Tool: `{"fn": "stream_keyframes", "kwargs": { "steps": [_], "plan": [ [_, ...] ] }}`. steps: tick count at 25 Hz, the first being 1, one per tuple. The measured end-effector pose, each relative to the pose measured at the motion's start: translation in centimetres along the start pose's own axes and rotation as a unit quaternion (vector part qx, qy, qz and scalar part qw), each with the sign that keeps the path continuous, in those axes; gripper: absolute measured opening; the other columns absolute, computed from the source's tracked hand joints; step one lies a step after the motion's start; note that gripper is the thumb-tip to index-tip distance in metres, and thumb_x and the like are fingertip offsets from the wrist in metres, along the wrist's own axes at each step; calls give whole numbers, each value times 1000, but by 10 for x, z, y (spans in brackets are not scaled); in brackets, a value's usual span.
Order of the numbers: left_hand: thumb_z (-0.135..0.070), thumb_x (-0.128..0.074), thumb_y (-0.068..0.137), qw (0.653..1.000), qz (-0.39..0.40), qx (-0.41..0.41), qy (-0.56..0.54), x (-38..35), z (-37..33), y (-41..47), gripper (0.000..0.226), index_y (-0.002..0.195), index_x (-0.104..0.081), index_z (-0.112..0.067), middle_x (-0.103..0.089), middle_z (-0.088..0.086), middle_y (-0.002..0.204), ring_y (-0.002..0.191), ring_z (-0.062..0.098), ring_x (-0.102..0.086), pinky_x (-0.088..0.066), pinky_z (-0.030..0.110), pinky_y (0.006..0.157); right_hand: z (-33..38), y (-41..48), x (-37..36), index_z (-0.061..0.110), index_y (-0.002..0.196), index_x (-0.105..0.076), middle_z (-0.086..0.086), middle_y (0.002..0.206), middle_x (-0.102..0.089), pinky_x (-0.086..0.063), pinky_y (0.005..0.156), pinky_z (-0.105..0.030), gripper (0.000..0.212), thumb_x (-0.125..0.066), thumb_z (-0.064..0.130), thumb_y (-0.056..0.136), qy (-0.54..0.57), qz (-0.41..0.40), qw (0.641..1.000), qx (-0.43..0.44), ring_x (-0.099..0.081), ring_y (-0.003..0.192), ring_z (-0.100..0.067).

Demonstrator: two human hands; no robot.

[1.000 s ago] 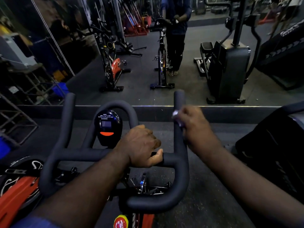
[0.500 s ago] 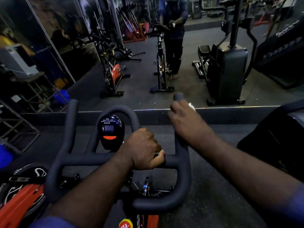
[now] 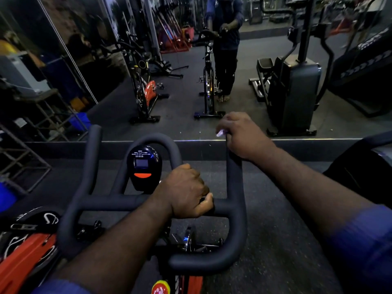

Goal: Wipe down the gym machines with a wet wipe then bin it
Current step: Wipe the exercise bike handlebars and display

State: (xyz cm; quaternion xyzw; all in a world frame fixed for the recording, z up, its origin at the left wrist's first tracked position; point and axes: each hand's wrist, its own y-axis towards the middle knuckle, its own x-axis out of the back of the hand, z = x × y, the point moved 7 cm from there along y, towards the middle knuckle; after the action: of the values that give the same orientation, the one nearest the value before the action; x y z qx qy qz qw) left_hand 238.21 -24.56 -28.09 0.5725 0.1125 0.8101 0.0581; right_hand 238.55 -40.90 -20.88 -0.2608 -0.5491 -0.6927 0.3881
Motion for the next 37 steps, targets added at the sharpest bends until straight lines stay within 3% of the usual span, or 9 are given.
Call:
{"fn": "stream_keyframes", "kwargs": {
  "steps": [5,10,12,15,18,21,25,30,37],
  "plan": [
    [-41,-53,89,1000,4,2,0,-1,2,1,41,59,-66,-18,-63,1,57,59,25,-54,-36,34,67,-47,1,-5,14,95,-76,1,90,-73,-45,77,-29,24,-55,24,103,143,-98,964,-202,-65,88,-16],
    [-42,-47,90,1000,2,8,-17,1,1,0,44,59,-66,-17,-64,2,58,59,25,-53,-40,35,68,-53,-64,-48,18,93,-74,-7,82,-63,-44,61,-30,24,-57,28,106,500,-167,748,-404,-54,75,-18],
    [-42,-48,89,1000,3,9,-14,1,1,-1,44,58,-66,-17,-64,2,58,59,25,-53,-41,36,67,-33,-120,-68,14,95,-75,-6,82,-72,-51,62,-28,24,-54,17,108,526,-102,715,-449,-62,73,-13],
    [-42,-49,90,1000,-3,11,-21,2,1,1,43,59,-66,-17,-65,2,58,58,25,-53,-42,36,67,-39,-149,-68,1,103,-76,-6,86,-76,-57,65,-28,20,-58,-6,98,467,-38,753,-462,-66,75,-15],
    [-41,-49,90,1000,1,8,-23,2,1,-1,43,59,-66,-18,-65,1,58,58,24,-52,-40,35,66,-82,-95,-32,0,114,-74,-10,94,-77,-58,66,-33,25,-78,5,90,461,-170,732,-473,-68,72,-14],
    [-42,-49,89,1000,1,6,-26,2,1,1,43,58,-66,-17,-64,2,56,56,24,-50,-38,34,65,-88,-27,-12,3,117,-70,-13,100,-75,-60,81,-35,26,-71,-4,92,484,-206,733,-431,-71,86,-20],
    [-41,-50,86,999,-7,2,-33,4,0,0,43,56,-66,-15,-63,3,54,55,25,-50,-41,33,65,-53,-28,-36,-3,120,-67,-23,112,-74,-59,97,-45,27,-55,-7,96,622,-126,642,-429,-74,103,-34],
    [-44,-46,88,999,-13,-2,-37,7,2,0,47,59,-69,-15,-64,4,57,58,25,-53,-41,35,69,3,-107,-28,9,121,-76,3,119,-77,-51,81,-12,26,-58,4,103,450,-96,823,-334,-70,110,-4],
    [-43,-45,87,999,-6,-2,-32,6,1,0,47,59,-69,-13,-63,8,56,57,30,-56,-39,36,67,-64,-64,-22,-7,117,-68,-13,110,-76,-49,77,-22,31,-56,19,106,489,-174,765,-382,-65,99,-21]
  ]
}}
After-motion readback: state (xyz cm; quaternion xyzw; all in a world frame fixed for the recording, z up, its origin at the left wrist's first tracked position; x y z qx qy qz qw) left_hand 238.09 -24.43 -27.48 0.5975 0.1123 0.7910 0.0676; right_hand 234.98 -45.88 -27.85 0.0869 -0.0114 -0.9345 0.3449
